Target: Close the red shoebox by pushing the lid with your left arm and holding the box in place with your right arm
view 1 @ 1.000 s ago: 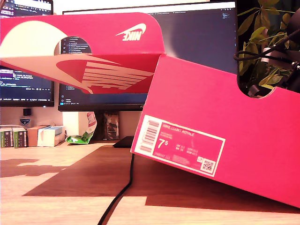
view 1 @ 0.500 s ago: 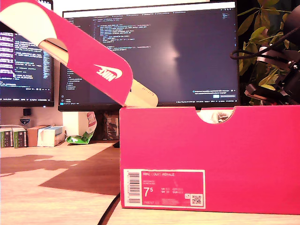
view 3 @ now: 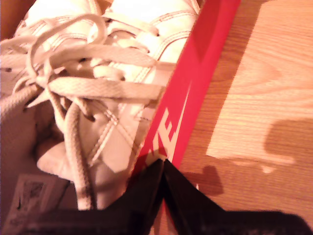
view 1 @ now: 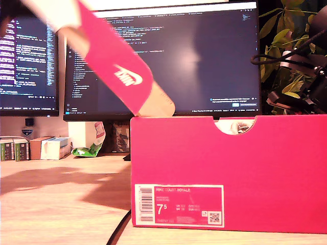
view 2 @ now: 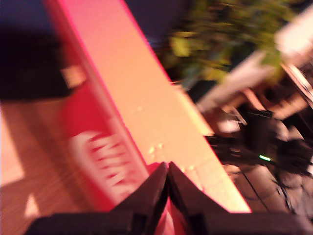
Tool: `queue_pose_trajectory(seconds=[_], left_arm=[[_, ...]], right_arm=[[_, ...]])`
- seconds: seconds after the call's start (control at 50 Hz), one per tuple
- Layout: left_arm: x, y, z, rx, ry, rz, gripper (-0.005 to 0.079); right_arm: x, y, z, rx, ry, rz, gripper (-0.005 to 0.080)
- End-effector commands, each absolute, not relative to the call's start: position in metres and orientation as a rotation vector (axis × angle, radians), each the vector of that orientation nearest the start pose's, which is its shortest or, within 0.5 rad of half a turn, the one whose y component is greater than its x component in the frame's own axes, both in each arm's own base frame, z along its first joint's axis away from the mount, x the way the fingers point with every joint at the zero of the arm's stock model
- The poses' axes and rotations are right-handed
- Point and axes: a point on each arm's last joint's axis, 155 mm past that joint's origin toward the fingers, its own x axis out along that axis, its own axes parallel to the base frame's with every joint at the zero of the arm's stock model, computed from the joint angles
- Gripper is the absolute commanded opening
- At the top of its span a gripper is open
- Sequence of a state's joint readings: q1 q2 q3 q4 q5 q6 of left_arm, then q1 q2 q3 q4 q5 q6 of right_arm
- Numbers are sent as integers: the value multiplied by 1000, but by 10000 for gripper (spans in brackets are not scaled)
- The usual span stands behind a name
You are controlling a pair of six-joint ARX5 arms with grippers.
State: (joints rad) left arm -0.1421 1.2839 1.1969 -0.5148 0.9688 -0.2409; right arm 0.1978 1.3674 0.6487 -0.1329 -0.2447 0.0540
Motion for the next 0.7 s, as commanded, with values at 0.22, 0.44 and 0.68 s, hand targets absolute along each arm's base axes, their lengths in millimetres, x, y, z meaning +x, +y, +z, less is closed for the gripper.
queue_pose_trajectory(seconds=[0.22, 0.44, 0.68], left_arm=[[297, -235, 296, -458, 743, -1099, -19], [303, -254, 315, -397, 616, -1132, -19], [301, -275, 342, -357, 480, -1182, -19]], right_arm=[[350, 111, 77, 87, 846, 363, -12], [371, 83, 114, 66, 783, 280, -12], [385, 68, 144, 66, 746, 247, -12]])
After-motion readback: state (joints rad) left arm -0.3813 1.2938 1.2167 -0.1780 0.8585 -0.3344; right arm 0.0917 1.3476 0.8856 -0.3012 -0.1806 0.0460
